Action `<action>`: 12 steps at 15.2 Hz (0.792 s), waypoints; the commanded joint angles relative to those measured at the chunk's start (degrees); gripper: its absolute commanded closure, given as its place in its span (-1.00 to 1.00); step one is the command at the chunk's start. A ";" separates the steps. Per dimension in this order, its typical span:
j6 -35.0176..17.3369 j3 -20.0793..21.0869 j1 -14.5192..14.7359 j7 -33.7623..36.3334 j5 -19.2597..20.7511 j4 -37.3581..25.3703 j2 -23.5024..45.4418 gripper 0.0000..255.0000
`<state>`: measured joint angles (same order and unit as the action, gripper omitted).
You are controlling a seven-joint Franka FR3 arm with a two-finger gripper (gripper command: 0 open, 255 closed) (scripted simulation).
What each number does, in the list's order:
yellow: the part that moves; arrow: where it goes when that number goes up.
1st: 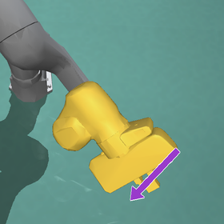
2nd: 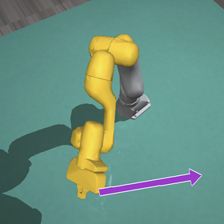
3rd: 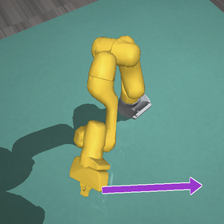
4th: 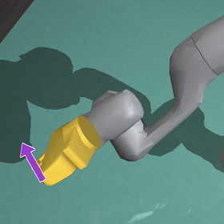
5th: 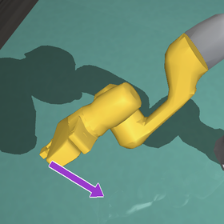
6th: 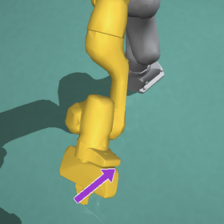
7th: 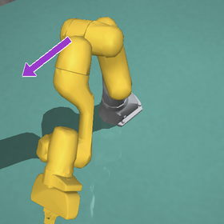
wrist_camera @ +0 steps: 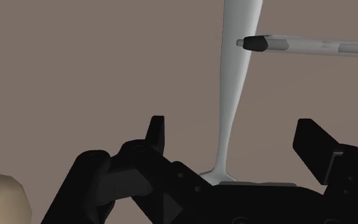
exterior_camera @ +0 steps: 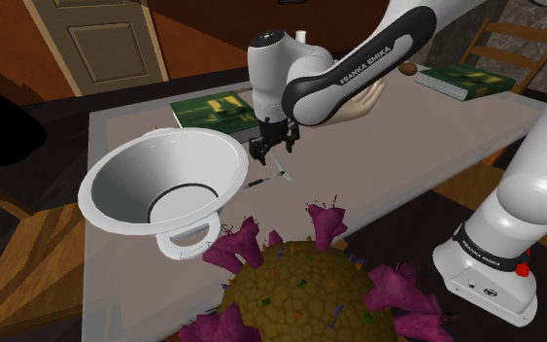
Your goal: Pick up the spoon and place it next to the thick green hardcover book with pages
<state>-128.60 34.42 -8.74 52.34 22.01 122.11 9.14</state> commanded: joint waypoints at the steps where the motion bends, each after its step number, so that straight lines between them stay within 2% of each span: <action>1: 0.00 0.00 0.00 0.00 0.00 0.00 0.00 -1.00; 5: 5.87 1.30 -0.10 -2.96 -4.54 -2.68 -4.47 -1.00; 12: 5.87 1.27 -0.08 -2.97 -4.54 -2.68 -4.47 -1.00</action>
<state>-122.75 35.69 -8.82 49.38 17.48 119.43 4.69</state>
